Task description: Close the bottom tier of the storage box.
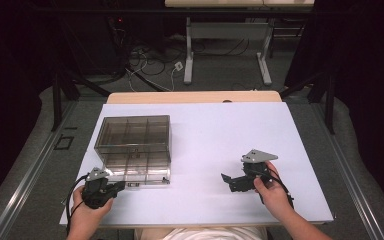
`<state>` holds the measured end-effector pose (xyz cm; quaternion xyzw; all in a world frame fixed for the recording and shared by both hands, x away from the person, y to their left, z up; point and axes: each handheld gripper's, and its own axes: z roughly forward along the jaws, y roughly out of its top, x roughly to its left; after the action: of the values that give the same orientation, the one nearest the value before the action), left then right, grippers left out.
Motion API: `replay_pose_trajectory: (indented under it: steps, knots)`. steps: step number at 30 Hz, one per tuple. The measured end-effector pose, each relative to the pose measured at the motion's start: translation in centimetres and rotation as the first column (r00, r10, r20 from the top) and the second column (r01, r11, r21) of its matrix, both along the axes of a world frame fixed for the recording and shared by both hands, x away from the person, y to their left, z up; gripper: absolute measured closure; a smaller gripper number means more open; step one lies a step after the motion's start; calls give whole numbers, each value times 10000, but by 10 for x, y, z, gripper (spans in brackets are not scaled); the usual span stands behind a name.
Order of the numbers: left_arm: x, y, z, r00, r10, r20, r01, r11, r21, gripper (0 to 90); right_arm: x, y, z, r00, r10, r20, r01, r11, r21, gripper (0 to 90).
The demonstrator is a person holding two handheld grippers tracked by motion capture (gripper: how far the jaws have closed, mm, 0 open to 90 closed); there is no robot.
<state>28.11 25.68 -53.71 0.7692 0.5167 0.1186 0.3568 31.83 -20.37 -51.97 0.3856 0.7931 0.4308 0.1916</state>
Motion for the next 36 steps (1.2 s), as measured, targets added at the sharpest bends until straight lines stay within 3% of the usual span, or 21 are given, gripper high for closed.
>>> replay_pose_trajectory:
  steps: [10,22,36]
  knots:
    - [3,-3,-5,9995,-183,-266,190,9994,274,900,0,0,0,10000,31,-32,-32,10000,-39,0]
    - [13,-7,-6,9983,-288,-502,298,9994,190,900,-4,-1,0,10000,-20,-90,19,9999,-118,0]
    - [28,-7,-7,9985,45,-543,-50,9999,-92,900,-10,-7,1,9996,-273,-31,272,9996,-100,0]
